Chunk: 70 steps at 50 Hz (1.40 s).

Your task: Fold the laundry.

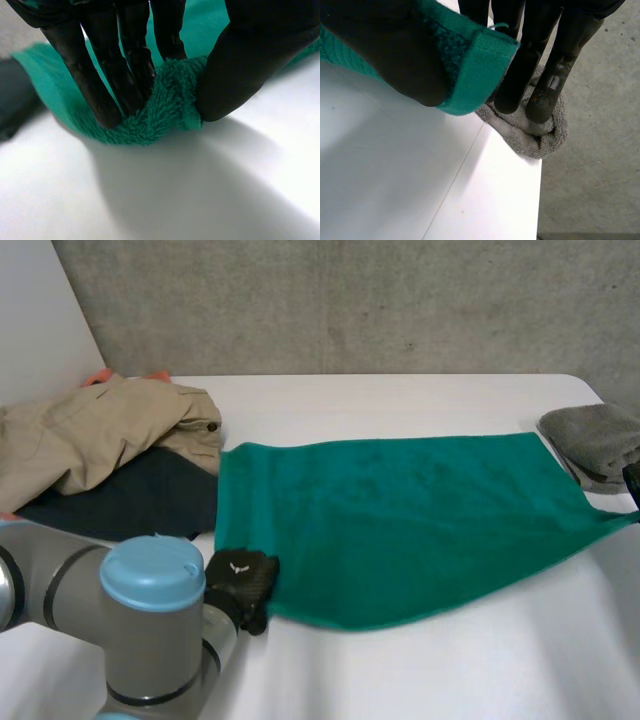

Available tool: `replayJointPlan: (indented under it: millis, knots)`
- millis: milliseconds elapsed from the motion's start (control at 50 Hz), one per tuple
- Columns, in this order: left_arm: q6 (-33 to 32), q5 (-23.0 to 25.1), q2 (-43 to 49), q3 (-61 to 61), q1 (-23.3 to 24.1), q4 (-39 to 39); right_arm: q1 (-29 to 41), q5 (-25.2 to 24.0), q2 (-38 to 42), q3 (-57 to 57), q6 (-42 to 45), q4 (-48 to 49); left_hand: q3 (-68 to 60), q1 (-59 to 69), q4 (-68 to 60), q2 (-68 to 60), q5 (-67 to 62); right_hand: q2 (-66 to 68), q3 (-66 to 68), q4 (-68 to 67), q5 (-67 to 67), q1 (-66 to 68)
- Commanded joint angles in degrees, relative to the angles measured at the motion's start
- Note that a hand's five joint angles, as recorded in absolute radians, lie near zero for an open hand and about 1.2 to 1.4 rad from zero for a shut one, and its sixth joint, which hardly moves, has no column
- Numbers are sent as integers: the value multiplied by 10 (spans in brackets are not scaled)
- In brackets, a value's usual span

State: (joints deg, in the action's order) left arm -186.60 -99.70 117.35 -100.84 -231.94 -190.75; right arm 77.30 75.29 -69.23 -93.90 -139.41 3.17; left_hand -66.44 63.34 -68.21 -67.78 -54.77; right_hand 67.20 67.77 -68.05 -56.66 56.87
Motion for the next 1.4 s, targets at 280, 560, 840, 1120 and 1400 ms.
replayJointPlan:
  millis: [280, 560, 840, 1120, 1400]
  knots:
    - [-198, 2, -262, -5, -18, 121, -3, -44, -183, -4, 185, -286, -136, 167, -118, -122, -152, 128, 122, -119, -133, 231]
    - [-286, 3, -79, 59, -45, 80, 37, -29, -62, -13, 230, -272, -136, 167, -118, -122, -152, 128, 122, -119, -133, 231]
    - [-468, 79, 81, 498, -99, -219, 144, 95, 19, 354, 38, 64, -136, 167, -118, -122, -152, 128, 122, -119, -133, 231]
    - [-335, 95, 40, 442, -124, -259, 144, 91, -16, 306, 27, 141, -136, 167, -118, -122, -152, 128, 122, -119, -133, 231]
    - [-316, 141, 80, 182, -115, -259, 145, 53, 65, 146, 28, 74, -136, 167, -118, -122, -152, 128, 122, -119, -133, 231]
